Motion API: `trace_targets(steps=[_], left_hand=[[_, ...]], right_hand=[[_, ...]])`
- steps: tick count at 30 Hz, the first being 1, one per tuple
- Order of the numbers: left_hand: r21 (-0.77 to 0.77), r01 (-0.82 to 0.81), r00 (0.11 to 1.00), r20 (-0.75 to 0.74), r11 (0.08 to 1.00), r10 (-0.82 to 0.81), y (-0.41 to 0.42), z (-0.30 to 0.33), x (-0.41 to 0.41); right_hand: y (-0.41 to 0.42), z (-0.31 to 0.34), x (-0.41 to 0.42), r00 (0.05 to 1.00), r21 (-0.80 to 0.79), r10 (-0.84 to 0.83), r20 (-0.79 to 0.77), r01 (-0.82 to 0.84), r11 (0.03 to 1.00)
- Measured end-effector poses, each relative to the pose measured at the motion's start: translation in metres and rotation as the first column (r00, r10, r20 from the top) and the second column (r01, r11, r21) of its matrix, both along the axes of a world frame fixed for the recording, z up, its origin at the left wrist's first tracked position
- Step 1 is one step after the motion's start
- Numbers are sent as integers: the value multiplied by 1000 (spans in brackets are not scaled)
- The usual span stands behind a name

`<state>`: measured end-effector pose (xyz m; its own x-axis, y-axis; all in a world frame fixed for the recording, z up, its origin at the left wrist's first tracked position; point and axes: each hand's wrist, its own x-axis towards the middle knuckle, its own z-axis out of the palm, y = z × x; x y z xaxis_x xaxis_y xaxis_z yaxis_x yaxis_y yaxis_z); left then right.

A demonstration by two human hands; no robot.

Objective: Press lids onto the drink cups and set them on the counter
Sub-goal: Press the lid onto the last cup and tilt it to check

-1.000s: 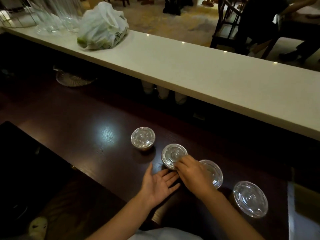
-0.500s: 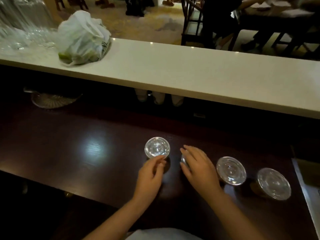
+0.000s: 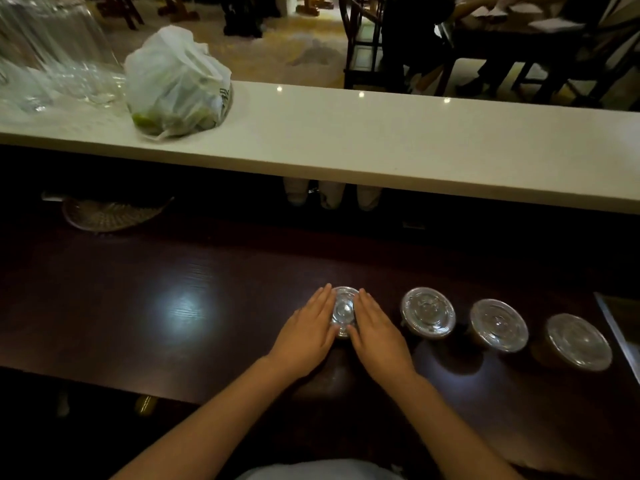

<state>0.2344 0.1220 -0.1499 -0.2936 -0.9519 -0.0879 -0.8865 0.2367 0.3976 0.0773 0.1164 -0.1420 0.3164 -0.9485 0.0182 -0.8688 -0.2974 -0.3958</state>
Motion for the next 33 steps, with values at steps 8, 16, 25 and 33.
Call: trace_targets(steps=[8, 16, 25, 33], left_hand=[[2, -51, 998, 44, 999, 50, 25, -4, 5], [75, 57, 996, 63, 996, -62, 16, 3, 16], [-286, -17, 987, 149, 958, 62, 13, 15, 25], [-169, 26, 987, 160, 985, 1, 40, -12, 3]], right_hand=[[28, -21, 20, 985, -97, -89, -145, 75, 992], [32, -17, 22, 984, -101, -117, -130, 105, 989], [52, -1, 12, 980, -318, -150, 127, 184, 930], [12, -16, 0, 995, -16, 97, -33, -97, 995]])
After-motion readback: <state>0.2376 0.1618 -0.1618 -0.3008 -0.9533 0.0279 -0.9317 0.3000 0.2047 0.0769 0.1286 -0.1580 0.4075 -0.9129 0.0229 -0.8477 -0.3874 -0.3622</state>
